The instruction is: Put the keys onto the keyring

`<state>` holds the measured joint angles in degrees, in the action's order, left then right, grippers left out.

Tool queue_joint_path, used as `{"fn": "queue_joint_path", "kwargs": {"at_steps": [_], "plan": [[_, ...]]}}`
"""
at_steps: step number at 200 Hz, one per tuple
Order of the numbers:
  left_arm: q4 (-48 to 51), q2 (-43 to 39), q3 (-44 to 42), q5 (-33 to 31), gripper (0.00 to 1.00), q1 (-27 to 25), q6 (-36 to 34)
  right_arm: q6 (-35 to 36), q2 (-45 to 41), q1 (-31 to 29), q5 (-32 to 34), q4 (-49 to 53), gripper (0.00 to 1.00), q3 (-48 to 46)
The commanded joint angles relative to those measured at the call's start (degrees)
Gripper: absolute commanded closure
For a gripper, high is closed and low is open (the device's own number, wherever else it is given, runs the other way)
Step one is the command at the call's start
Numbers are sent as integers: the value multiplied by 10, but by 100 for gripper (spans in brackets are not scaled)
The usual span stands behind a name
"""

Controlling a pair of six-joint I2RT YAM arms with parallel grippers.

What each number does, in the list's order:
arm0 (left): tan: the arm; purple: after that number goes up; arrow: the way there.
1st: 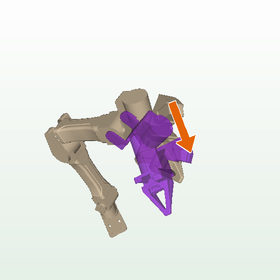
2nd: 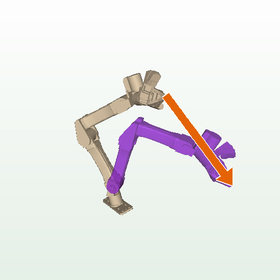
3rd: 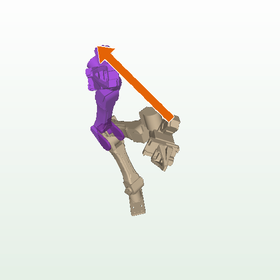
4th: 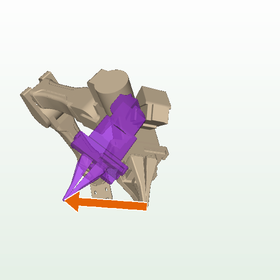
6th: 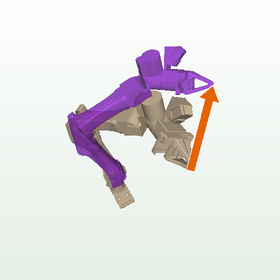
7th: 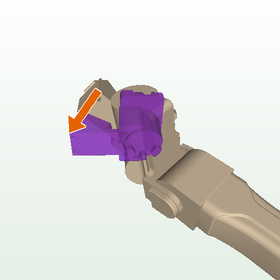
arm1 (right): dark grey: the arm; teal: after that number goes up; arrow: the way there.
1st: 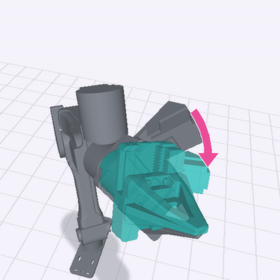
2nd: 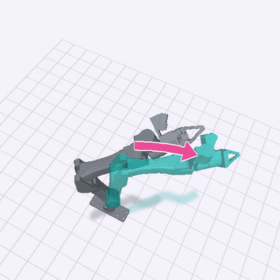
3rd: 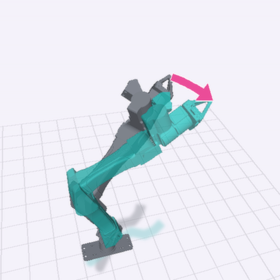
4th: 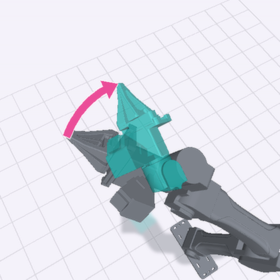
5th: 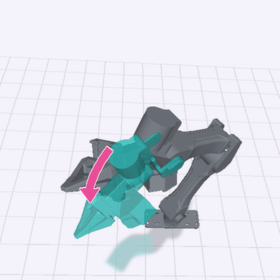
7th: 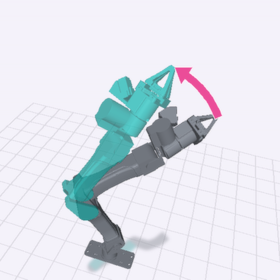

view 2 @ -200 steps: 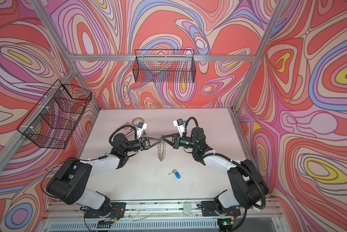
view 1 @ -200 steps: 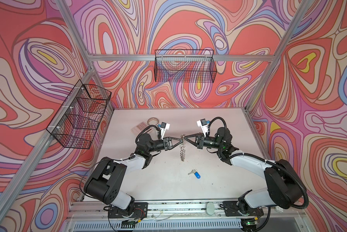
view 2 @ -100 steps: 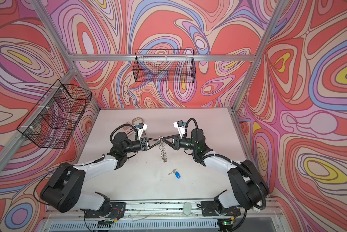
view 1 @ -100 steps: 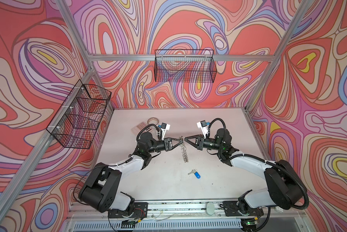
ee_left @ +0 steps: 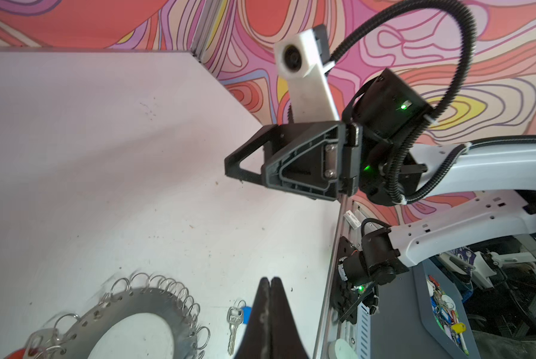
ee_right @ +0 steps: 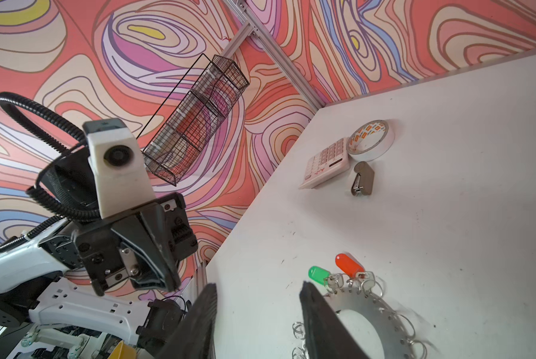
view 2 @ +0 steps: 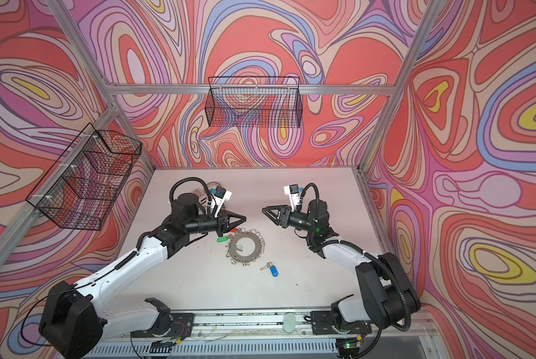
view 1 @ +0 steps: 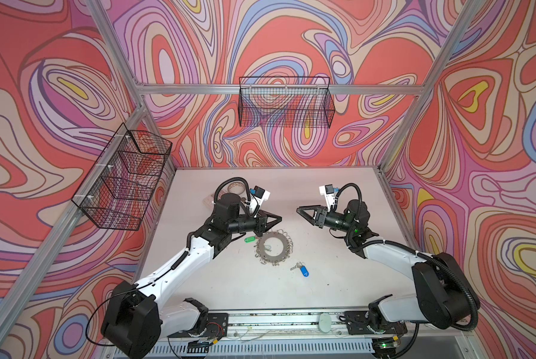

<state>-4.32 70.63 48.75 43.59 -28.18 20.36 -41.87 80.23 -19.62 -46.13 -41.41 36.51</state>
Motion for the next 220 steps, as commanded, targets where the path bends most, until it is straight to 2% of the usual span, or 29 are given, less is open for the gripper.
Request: {"fn": "queue_joint_path", "kwargs": {"at_steps": [1,10,29,57,86,95,114,134,177,198,220], "plan": [[-12,1,-30,-20,100,16,33,30,-18,0,25,38,50,2],[-31,-2,-42,-21,100,27,57,38,-19,-1,30,49,46,2],[-38,-12,-61,-26,87,48,93,60,-20,-3,51,78,43,2],[35,-48,-95,-64,73,70,116,133,-19,-36,122,197,36,25],[143,-84,-148,-143,68,74,127,180,11,-93,173,277,31,51],[165,-86,-156,-149,68,74,131,187,26,-112,186,294,31,60],[229,-81,-149,-187,67,54,123,193,59,-152,223,321,31,72],[258,-66,-147,-205,67,29,115,187,90,-176,234,339,32,79],[177,-72,-186,-192,64,27,164,170,95,-223,249,388,35,49],[140,-86,-216,-194,60,27,173,150,87,-242,247,384,39,26],[103,-105,-236,-197,52,27,183,132,88,-261,248,380,48,25]]}}
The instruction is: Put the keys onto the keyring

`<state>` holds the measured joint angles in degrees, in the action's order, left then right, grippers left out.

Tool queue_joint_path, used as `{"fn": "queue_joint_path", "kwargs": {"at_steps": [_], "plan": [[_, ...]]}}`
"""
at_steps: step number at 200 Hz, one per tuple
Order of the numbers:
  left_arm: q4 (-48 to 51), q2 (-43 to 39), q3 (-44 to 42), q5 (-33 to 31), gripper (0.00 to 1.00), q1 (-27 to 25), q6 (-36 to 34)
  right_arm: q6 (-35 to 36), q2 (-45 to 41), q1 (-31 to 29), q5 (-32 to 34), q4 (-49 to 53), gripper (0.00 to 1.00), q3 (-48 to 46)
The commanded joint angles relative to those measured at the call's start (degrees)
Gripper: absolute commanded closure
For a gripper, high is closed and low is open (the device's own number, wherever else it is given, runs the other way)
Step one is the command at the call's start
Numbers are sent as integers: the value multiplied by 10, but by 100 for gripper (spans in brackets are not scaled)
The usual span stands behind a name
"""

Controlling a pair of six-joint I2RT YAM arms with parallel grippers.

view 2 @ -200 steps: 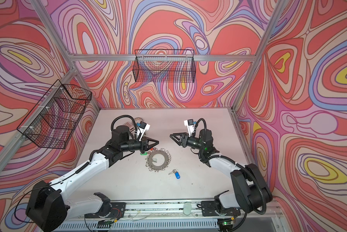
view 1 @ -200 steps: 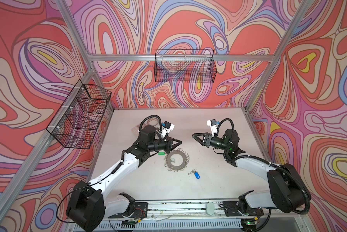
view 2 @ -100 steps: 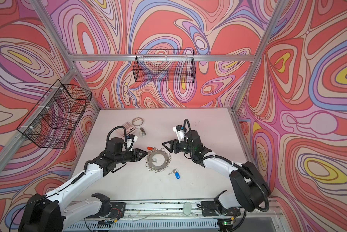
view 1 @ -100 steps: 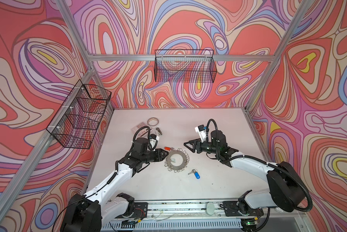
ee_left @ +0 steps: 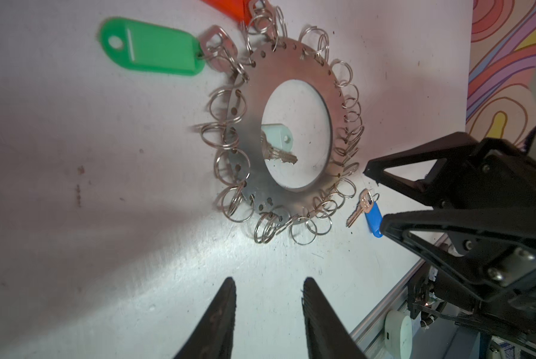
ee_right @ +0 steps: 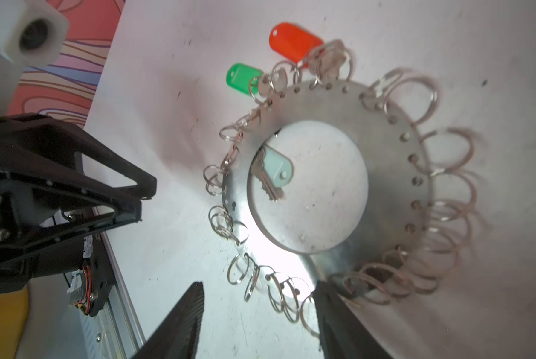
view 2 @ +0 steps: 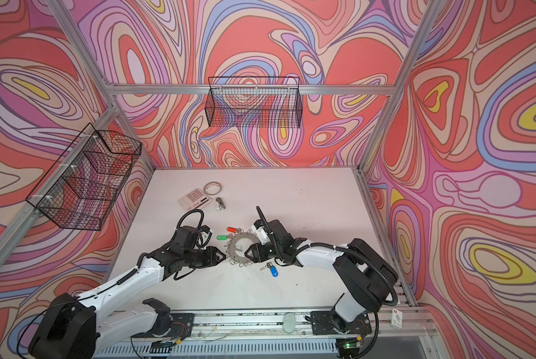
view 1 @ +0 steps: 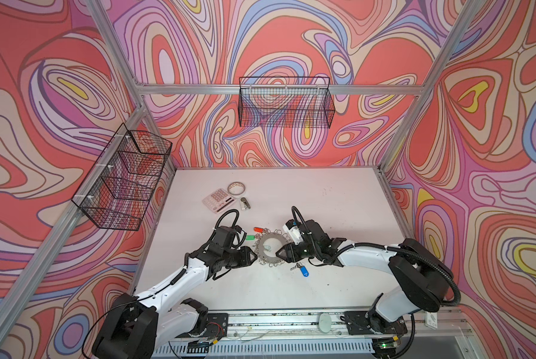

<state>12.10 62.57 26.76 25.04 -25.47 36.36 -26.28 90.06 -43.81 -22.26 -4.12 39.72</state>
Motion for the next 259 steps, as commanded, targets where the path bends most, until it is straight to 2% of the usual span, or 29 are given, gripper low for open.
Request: {"fn": "queue_joint_path", "kwargs": {"at_steps": [1,10,16,23,30,33,55,95,149,226,259], "plan": [[-62,-25,-17,-12,51,0,23,-25,-10,-20,10,7,48,-7],[-73,-36,-25,-13,43,0,31,-31,-7,-29,15,5,50,-4],[-78,-45,-31,-16,34,-1,36,-35,-4,-35,16,4,52,-3],[-83,-56,-36,-18,22,0,40,-40,0,-39,16,0,53,-2],[-84,-68,-40,-22,3,0,42,-45,4,-42,15,-2,55,-1],[-82,-74,-42,-25,0,1,43,-48,6,-43,15,-4,55,0],[-55,-115,-44,-45,0,0,38,-60,17,-44,15,-10,63,4],[-20,-165,-38,-58,0,2,29,-73,42,-48,20,-6,72,22],[-20,-162,-33,-44,0,2,25,-91,72,-53,34,0,76,42],[-37,-155,-36,-39,0,2,24,-102,80,-52,53,13,93,52],[-37,-153,-35,-39,0,2,23,-101,79,-53,58,22,92,55]]}}
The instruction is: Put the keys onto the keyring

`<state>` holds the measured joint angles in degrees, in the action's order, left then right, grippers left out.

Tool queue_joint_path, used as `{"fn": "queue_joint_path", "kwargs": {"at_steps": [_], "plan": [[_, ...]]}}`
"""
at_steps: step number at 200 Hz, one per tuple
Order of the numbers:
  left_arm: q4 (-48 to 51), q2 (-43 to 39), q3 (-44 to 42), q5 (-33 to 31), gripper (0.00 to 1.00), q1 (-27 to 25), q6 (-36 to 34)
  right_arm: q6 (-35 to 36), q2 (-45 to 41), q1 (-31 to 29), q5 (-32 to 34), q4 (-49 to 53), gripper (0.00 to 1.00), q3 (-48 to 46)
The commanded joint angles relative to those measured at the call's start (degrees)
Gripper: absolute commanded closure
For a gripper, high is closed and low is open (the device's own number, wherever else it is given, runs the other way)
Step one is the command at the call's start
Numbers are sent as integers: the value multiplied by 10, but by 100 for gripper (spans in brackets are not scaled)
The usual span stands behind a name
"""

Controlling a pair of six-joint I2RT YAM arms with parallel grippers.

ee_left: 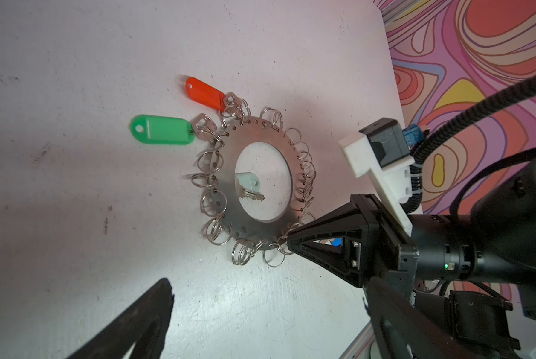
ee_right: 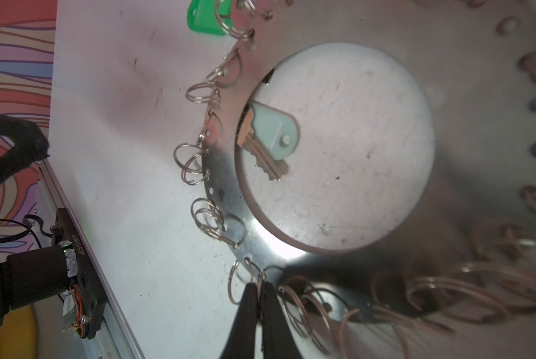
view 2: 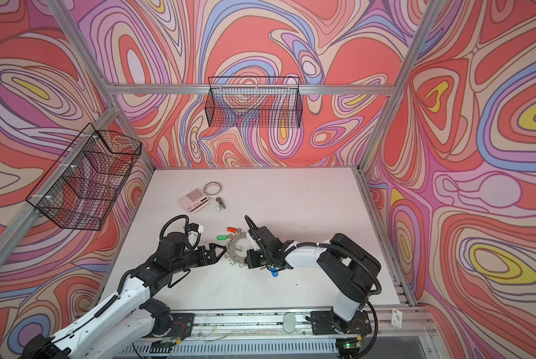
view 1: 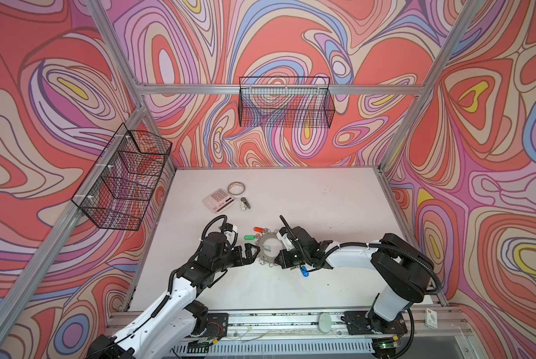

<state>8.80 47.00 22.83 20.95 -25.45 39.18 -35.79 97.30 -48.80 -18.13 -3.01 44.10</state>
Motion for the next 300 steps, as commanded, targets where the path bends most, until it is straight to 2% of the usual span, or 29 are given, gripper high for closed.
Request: {"fn": "queue_joint_path", "kwargs": {"at_steps": [1,22,43,55,136,224,264,300], "plan": [[-4,3,4,2,0,2,-6,-6,6,-3,17,11,92,11],[-5,5,4,4,0,2,-5,-5,4,-3,23,19,84,12],[-5,6,5,5,0,2,-4,-11,-3,-3,1,0,77,6],[-6,7,5,5,0,2,-4,-19,-9,-3,-5,-8,77,4],[1,-4,6,7,0,2,-2,-29,-8,-4,15,3,85,-2],[15,-19,11,1,0,2,-1,-22,-6,-8,28,19,89,2],[34,-24,25,-6,0,2,-16,-17,-5,-8,24,18,100,2],[46,-32,45,-20,0,1,-34,10,-12,-8,39,21,100,7]]}}
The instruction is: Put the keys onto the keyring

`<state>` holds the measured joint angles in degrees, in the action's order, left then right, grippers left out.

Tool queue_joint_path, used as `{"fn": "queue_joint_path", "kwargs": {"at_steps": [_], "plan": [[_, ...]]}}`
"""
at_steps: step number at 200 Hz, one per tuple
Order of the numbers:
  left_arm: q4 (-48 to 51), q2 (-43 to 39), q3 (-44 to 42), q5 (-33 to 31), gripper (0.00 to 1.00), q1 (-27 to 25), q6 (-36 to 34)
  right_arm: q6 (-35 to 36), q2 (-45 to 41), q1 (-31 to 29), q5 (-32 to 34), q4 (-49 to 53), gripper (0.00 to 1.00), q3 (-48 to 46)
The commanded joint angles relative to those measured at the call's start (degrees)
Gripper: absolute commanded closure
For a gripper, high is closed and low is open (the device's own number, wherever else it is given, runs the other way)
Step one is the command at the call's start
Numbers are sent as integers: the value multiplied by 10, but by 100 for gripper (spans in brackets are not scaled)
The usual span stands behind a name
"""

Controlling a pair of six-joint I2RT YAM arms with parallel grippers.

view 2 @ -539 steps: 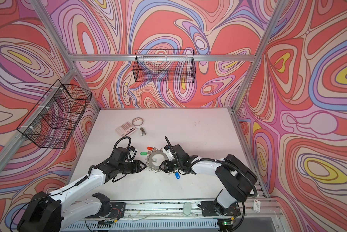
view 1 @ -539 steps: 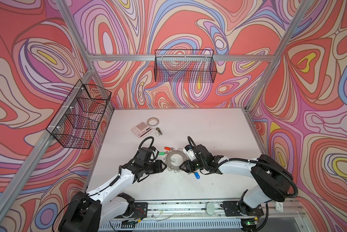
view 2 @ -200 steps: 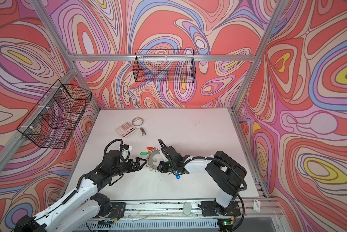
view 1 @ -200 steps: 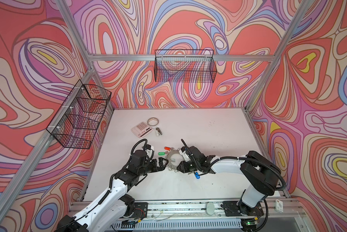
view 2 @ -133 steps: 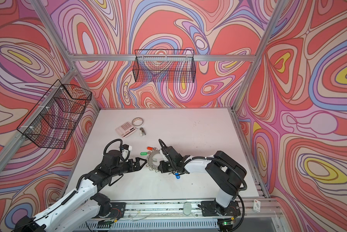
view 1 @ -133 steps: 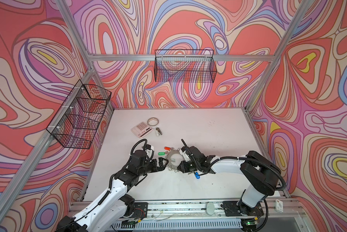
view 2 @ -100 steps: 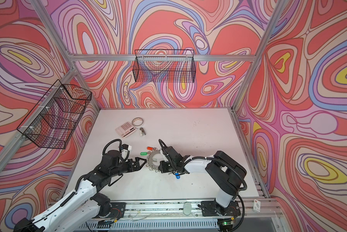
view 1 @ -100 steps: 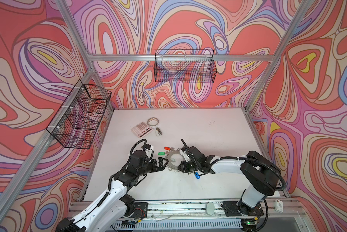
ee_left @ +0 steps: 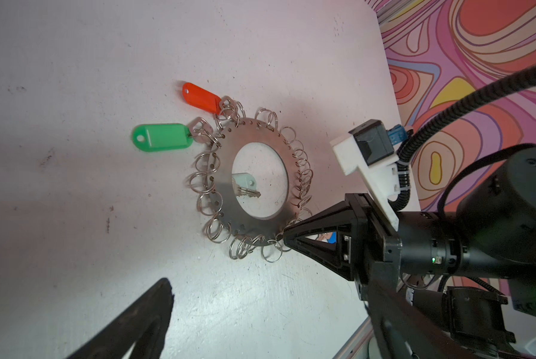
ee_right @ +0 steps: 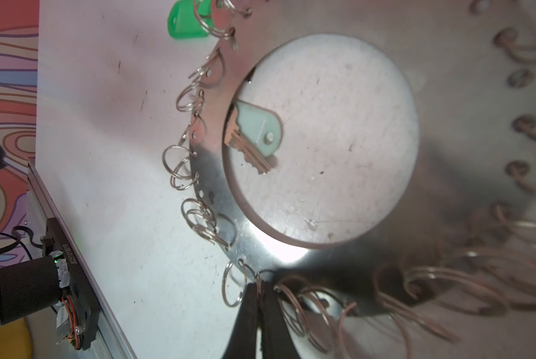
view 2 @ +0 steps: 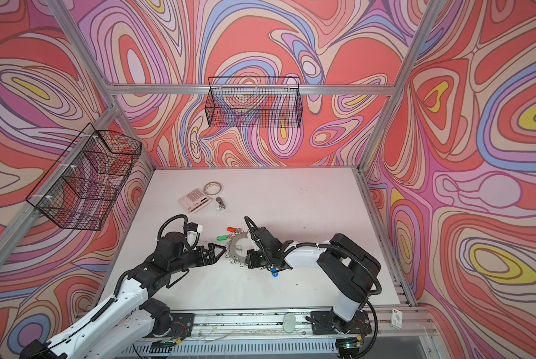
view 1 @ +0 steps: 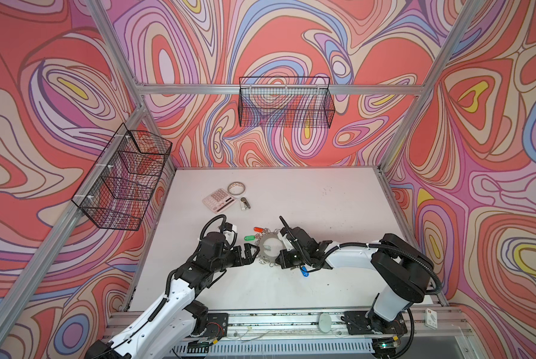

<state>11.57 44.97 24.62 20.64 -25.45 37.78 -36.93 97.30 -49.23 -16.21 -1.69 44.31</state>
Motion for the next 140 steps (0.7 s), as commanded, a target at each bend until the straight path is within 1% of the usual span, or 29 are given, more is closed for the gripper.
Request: {"fn": "queue_joint_path", "kwargs": {"at_steps": [1,29,33,44,66,69,88,102,122,140], "plan": [[19,-12,27,-18,0,2,-20,22,-13,-3,21,8,100,5],[32,-20,44,-48,0,3,-38,55,-37,-3,75,-4,100,1],[32,-20,66,-53,0,3,-40,60,-42,-4,84,-10,100,-2],[46,-22,76,-63,0,4,-49,72,-59,-4,110,-31,100,-12],[40,-26,84,-67,0,4,-70,105,-81,-4,147,-83,100,-28],[23,-26,85,-67,0,4,-73,111,-82,-4,150,-88,100,-28],[3,-29,89,-76,0,5,-91,153,-84,-3,156,-122,100,-27],[-16,-31,93,-78,0,6,-112,182,-92,-2,156,-173,100,-41],[-40,-30,102,-57,1,7,-152,230,-108,4,151,-252,100,-68],[-30,-15,127,-56,3,8,-176,266,-111,16,138,-284,100,-67]]}}
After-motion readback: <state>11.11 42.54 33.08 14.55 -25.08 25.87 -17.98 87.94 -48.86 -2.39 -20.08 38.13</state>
